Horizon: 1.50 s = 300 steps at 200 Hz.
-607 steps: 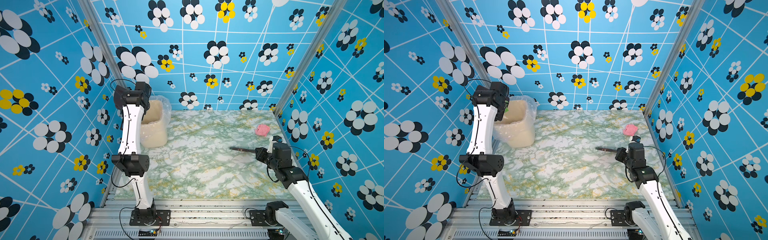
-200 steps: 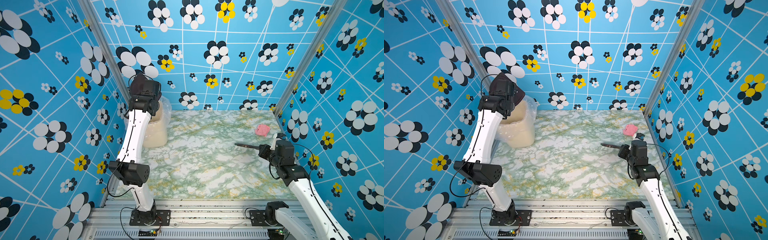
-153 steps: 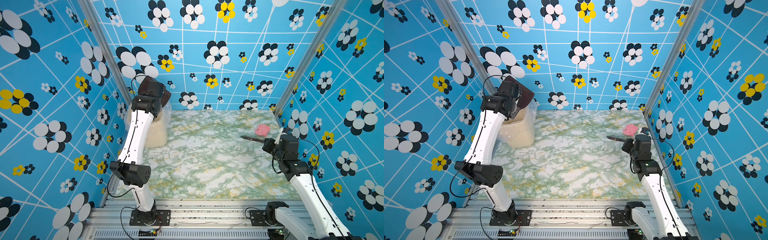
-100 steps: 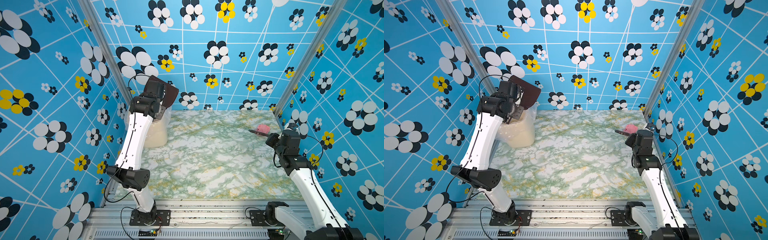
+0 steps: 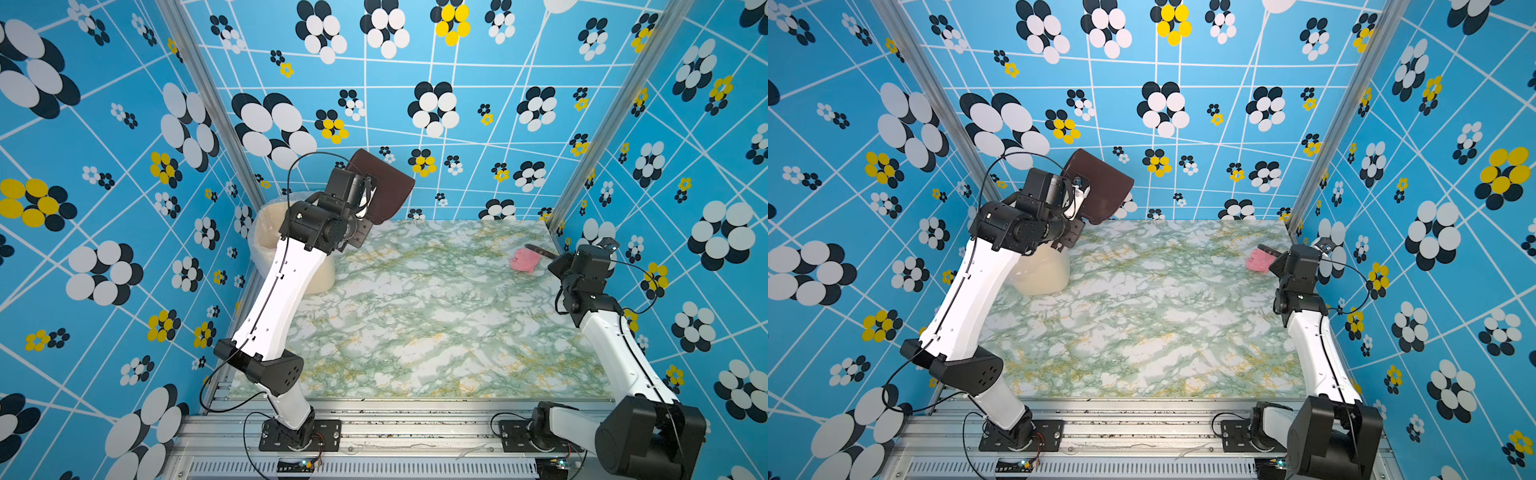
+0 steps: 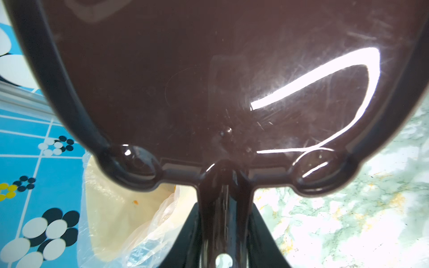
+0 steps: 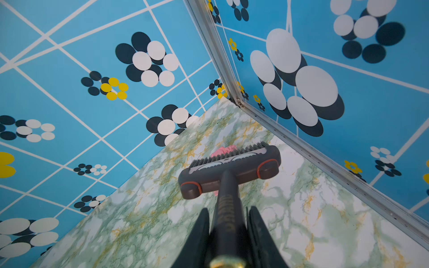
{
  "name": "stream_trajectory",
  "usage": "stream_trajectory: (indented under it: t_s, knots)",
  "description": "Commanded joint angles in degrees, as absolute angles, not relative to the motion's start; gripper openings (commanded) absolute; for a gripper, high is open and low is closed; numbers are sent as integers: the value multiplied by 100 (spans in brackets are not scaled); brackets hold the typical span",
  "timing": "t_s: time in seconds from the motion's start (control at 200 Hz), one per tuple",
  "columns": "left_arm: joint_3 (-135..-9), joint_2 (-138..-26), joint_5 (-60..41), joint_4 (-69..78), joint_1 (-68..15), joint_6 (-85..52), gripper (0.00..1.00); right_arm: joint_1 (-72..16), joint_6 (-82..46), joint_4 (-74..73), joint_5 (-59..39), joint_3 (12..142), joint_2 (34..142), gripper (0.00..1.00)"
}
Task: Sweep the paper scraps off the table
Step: 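Raise the empty dustpan with left gripper while right brush nears pink scrap, then lower the dustpan with left gripper while right brush pushes pink scrap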
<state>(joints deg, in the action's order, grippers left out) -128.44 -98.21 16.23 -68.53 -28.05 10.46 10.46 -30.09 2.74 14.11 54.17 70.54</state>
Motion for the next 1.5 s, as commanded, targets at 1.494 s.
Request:
stream_trajectory:
  t_s: [1.494]
  knots:
    - [-9020, -10743, -36, -4878, -4172, -34, 0, 745, -2203, 1860, -507, 5099, 6709, 0]
